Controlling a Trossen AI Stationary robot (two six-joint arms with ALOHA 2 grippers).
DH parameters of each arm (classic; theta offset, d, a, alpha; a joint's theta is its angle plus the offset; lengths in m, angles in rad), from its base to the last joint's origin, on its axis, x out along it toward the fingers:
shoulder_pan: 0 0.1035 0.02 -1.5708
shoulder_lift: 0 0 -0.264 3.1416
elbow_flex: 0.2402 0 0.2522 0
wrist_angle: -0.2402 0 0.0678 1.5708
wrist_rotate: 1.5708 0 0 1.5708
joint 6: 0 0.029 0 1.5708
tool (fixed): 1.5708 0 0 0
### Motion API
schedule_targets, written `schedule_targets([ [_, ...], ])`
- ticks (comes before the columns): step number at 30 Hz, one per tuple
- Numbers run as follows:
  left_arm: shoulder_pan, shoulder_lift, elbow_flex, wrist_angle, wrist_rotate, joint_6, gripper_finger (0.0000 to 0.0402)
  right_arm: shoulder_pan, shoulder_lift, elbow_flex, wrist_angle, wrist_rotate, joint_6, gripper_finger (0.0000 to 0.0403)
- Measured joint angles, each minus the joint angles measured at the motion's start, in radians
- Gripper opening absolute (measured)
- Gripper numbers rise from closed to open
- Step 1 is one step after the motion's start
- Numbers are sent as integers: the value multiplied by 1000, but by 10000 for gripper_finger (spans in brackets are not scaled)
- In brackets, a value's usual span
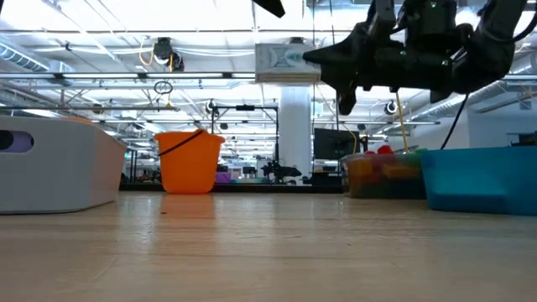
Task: Pick & Place Toys
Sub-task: Put the blue deck of cards into the blue bin
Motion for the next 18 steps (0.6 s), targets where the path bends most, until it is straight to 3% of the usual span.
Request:
schedule_targets([
  [5,-5,-1,20,-98,-2,-96,348,26,-159,0,-259,19,-109,64],
  [9,0,0,17,-177,42,-176,339,80,-346,14,-568,173,-190,65],
  [14,15,0,11,-204,132,-251,332,179,-574,64,-1021,449,-248,64],
  [18,18,0,11,-198,155,-268,331,270,-699,80,-1232,525,-214,65],
])
